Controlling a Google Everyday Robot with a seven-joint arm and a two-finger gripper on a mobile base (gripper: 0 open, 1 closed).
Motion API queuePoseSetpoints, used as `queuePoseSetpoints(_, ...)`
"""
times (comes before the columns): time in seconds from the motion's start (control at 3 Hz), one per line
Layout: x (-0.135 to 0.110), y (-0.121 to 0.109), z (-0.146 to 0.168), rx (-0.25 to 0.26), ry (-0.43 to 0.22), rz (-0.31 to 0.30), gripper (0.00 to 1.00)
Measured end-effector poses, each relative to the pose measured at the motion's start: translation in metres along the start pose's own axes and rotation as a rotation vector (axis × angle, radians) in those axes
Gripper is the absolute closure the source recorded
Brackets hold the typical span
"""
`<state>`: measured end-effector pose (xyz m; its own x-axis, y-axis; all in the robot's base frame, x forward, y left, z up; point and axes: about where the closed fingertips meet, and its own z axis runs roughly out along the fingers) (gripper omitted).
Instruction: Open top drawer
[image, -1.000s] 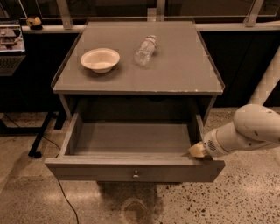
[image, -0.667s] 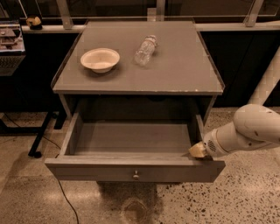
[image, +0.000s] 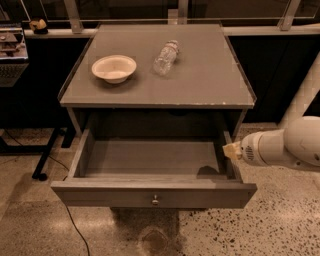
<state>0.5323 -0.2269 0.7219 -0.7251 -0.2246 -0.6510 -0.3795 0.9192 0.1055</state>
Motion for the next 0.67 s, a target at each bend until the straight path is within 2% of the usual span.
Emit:
queuePoseSetpoints(0.33, -0.0247, -0.0058, -0.0196, 0.071, -0.066, 0.006, 0.81)
queuePoseSetpoints(0.67, -0.0267, -0.0057, -0.0208, 0.075, -0.071, 0.017, 0.58)
